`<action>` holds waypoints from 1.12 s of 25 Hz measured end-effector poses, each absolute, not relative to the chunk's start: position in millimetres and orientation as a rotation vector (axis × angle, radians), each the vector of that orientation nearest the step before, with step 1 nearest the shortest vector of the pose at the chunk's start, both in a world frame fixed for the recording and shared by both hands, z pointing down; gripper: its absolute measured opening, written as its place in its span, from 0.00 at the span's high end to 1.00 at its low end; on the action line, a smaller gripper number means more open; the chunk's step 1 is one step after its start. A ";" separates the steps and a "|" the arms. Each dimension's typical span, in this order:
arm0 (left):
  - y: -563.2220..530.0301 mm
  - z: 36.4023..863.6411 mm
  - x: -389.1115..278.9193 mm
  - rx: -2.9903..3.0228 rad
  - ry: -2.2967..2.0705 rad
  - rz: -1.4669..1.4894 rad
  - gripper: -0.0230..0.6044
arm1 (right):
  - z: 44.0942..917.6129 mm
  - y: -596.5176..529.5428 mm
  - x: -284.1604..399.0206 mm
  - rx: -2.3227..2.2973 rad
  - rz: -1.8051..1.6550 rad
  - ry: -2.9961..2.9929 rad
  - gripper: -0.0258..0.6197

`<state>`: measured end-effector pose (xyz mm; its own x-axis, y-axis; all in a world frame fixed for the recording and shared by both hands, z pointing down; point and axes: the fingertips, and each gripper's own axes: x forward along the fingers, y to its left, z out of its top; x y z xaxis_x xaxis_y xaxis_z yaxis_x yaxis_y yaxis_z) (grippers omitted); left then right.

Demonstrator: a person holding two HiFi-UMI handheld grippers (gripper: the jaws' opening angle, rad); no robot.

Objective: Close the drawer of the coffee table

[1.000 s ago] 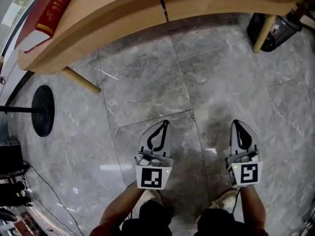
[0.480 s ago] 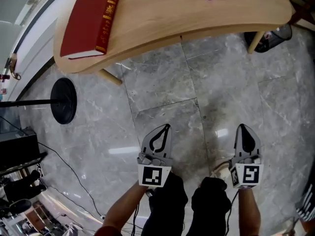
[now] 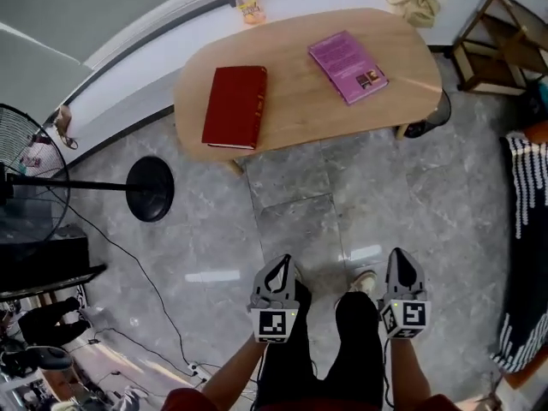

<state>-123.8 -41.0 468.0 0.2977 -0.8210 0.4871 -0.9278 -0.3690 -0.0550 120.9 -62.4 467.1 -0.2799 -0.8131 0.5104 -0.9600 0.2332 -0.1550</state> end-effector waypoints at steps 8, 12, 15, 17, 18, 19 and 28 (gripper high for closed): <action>-33.5 322.5 -134.1 2.192 -1.636 0.586 0.96 | 313.5 -57.6 117.8 1.602 0.579 -2.203 0.96; -34.2 272.0 -137.9 2.154 -1.623 0.502 0.96 | 256.1 -57.6 119.0 1.604 0.503 -2.226 0.96; -39.8 233.9 -142.1 2.197 -1.661 0.461 0.96 | 223.4 -57.4 121.7 1.648 0.483 -2.242 0.96; -43.4 213.0 -145.5 2.216 -1.693 0.436 0.96 | 205.4 -58.3 124.9 1.678 0.471 -2.253 0.96; -45.9 202.6 -148.1 2.223 -1.712 0.424 0.96 | 196.1 -60.2 125.7 1.693 0.464 -2.262 0.96; -47.8 191.9 -150.6 2.231 -1.730 0.412 0.96 | 186.3 -62.1 125.8 1.707 0.454 -2.277 0.96; -54.1 101.0 -153.5 2.361 -1.889 0.286 0.96 | 105.4 -86.1 123.8 1.741 0.250 -2.443 0.96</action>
<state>-153.5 -54.1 101.0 0.2107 -0.9545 0.2110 -0.9742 -0.2229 -0.0355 123.8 -86.1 105.4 -0.3250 -0.9239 0.2020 -0.9457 0.3198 -0.0587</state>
